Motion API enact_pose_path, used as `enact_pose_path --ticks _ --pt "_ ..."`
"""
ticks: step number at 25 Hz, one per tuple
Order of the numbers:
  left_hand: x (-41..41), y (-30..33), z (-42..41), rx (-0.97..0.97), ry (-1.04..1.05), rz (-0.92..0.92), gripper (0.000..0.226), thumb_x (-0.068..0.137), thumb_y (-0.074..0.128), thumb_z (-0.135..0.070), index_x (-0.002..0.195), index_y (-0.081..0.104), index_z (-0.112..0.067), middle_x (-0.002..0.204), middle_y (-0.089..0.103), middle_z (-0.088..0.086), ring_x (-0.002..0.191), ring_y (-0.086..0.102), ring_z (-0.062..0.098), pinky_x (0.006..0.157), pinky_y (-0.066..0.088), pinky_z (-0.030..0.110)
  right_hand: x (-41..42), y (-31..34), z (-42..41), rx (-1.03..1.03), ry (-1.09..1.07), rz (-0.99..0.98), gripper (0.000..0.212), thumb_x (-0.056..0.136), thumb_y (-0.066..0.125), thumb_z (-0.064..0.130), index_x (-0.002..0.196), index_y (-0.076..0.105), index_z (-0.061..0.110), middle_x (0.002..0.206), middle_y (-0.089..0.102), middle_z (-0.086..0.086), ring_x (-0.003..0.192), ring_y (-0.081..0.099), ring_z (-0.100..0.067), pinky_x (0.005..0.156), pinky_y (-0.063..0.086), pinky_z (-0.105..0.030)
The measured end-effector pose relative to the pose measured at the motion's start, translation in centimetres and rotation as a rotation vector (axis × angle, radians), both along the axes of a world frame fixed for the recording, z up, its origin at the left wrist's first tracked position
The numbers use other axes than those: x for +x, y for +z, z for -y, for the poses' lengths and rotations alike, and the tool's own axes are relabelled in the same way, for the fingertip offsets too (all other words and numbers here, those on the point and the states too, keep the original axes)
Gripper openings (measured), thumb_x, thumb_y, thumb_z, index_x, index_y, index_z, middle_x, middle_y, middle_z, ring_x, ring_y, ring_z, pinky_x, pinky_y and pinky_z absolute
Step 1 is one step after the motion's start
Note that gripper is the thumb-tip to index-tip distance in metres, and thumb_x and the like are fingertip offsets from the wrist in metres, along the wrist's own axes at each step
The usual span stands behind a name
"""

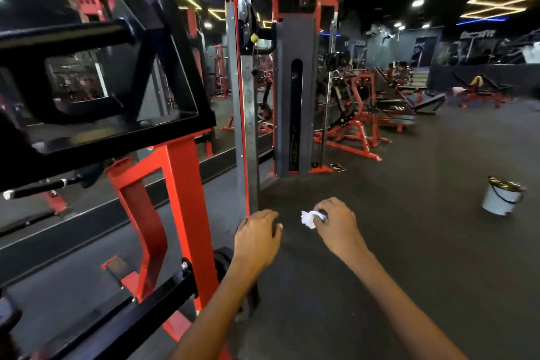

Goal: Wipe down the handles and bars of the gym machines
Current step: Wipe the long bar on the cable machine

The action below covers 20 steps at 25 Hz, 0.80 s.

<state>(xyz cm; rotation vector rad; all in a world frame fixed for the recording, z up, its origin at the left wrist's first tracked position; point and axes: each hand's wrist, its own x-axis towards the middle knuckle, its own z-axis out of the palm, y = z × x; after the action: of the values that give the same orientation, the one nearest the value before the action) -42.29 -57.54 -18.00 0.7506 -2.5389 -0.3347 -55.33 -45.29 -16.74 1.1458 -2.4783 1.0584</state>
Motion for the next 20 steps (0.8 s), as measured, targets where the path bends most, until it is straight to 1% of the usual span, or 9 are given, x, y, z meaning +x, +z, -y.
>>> enact_pose_path --ticks 2,4,6,9,12,16,18,20 --pt "-5.0 0.1 3.6 0.023 0.029 -0.002 0.033 0.097 0.048 -0.033 0.128 0.056 -0.025 0.127 0.06 -0.003 0.116 0.056 0.019 0.097 0.042 0.032 -5.4 0.2 3.6 0.013 0.03 -0.003 0.01 0.083 0.058 0.01 0.087 0.066 0.013 0.098 0.06 -0.003 0.095 0.056 -0.023 0.087 0.044 -0.041" --pt "-10.2 0.7 7.6 0.049 0.06 -0.023 0.035 0.098 0.046 -0.035 0.132 0.053 -0.026 0.133 0.057 -0.004 0.12 0.053 0.017 0.099 0.041 0.031 -11.0 1.2 7.3 0.054 0.057 -0.026 0.012 0.085 0.056 0.013 0.09 0.066 0.014 0.101 0.059 -0.001 0.098 0.055 -0.021 0.088 0.041 -0.037" --pt "-14.9 1.6 11.4 0.038 0.088 -0.034 0.037 0.099 0.044 -0.036 0.134 0.052 -0.027 0.136 0.054 -0.005 0.123 0.051 0.016 0.101 0.04 0.031 -16.3 2.8 10.7 0.049 0.058 -0.059 0.013 0.087 0.055 0.013 0.093 0.066 0.015 0.102 0.059 0.0 0.099 0.054 -0.019 0.087 0.039 -0.034" --pt "-20.8 3.0 16.2 0.036 0.101 -0.024 0.035 0.1 0.042 -0.035 0.132 0.052 -0.026 0.135 0.054 -0.003 0.121 0.052 0.018 0.099 0.042 0.034 -23.2 4.0 15.5 0.008 0.079 -0.064 0.01 0.085 0.058 0.012 0.091 0.066 0.013 0.099 0.059 -0.002 0.096 0.055 -0.021 0.086 0.042 -0.037" --pt "-26.0 4.6 22.0 -0.009 0.146 -0.051 0.036 0.099 0.045 -0.034 0.132 0.053 -0.022 0.135 0.055 -0.001 0.121 0.053 0.02 0.101 0.041 0.035 -29.3 3.5 21.3 -0.059 0.131 -0.007 0.009 0.082 0.06 0.008 0.088 0.067 0.01 0.095 0.06 -0.005 0.092 0.056 -0.024 0.085 0.045 -0.04" --pt "-33.1 9.5 30.2 -0.135 0.2 -0.2 0.042 0.1 0.048 -0.032 0.139 0.048 -0.017 0.14 0.053 0.003 0.124 0.052 0.021 0.104 0.04 0.035 -36.7 2.6 29.3 -0.111 0.224 0.041 0.009 0.084 0.061 0.007 0.09 0.067 0.007 0.093 0.057 -0.003 0.09 0.057 -0.022 0.083 0.047 -0.038" --pt "-37.4 12.9 34.1 -0.179 0.222 -0.305 0.045 0.1 0.049 -0.03 0.142 0.045 -0.017 0.143 0.05 0.003 0.125 0.051 0.021 0.103 0.041 0.036 -40.7 2.6 33.4 -0.113 0.281 0.037 0.01 0.085 0.061 0.008 0.093 0.067 0.007 0.094 0.057 -0.002 0.089 0.057 -0.019 0.08 0.047 -0.031" --pt "-42.0 16.3 38.4 -0.198 0.239 -0.385 0.048 0.099 0.05 -0.03 0.145 0.04 -0.019 0.145 0.045 0.003 0.124 0.051 0.023 0.099 0.045 0.038 -44.8 3.7 37.6 -0.118 0.331 0.03 0.012 0.087 0.06 0.009 0.096 0.068 0.006 0.097 0.057 -0.003 0.088 0.056 -0.017 0.077 0.044 -0.024"
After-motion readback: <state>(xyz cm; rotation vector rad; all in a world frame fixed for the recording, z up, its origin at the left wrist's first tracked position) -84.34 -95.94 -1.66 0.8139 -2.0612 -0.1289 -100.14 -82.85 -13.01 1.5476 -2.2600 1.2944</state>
